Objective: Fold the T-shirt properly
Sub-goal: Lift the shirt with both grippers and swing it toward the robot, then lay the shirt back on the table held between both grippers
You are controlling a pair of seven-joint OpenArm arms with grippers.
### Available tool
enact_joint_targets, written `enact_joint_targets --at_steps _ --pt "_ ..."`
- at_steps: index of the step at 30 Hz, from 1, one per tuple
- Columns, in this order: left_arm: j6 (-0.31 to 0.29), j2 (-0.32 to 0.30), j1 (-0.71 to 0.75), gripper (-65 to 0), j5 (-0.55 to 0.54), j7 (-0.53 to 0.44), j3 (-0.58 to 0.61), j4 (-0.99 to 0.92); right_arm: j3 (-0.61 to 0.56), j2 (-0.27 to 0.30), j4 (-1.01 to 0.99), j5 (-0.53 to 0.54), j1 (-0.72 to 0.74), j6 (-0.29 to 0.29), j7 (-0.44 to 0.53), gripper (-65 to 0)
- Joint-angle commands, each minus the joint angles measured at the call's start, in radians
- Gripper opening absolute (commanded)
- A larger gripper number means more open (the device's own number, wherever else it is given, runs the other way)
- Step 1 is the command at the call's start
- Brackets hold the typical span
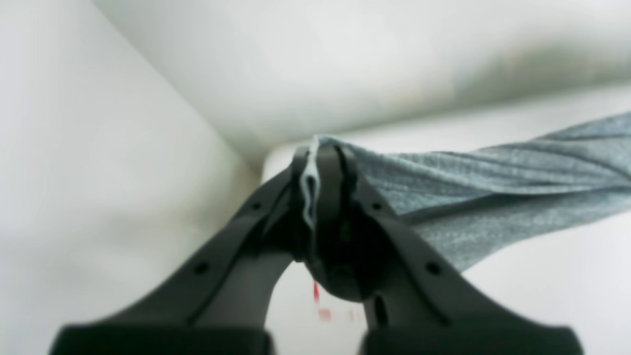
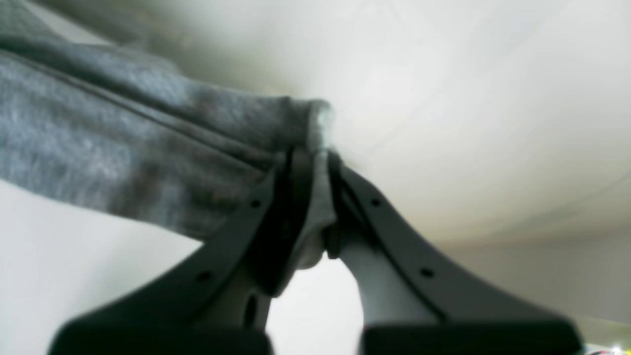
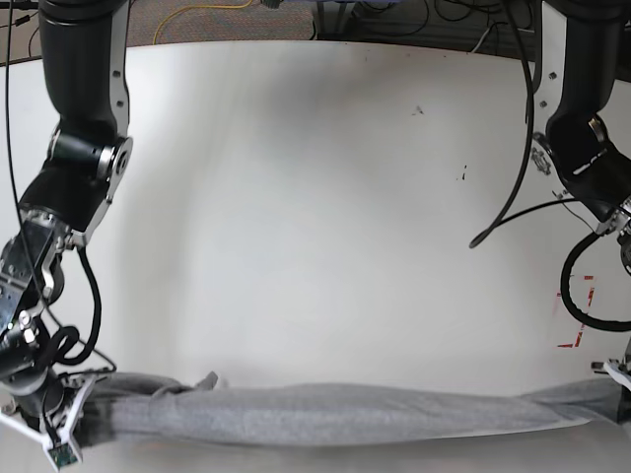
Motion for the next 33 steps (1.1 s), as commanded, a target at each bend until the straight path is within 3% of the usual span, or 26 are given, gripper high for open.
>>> enact_joint_targets --at_steps 1,9,11,18,33 --pt "0.011 -0.021 0.029 -65.0 0.019 -0.019 -0.010 0.016 0.048 -0.009 0.057 -0.031 -0.056 -0.009 -0.006 -64.8" --pt "-0.005 -0.016 0.244 -65.0 0.019 -0.022 -0.112 0.014 0.167 -0.110 0.129 -0.031 -0.364 -0.009 0.018 -64.8" --pt "-0.032 -0.015 0.296 -65.0 0.019 -0.022 -0.128 0.013 0.195 -0.136 0.129 -0.031 -0.436 -0.009 0.047 -64.8" --pt "-0.032 0.005 0.451 -65.0 0.019 -0.023 -0.188 0.011 0.239 -0.215 0.129 -0.031 -0.665 -0.009 0.165 -64.8" --pt "-0.032 0.002 0.669 -65.0 0.022 -0.123 -0.220 0.010 0.241 -0.281 0.226 -0.031 -0.870 -0.009 0.168 -64.8"
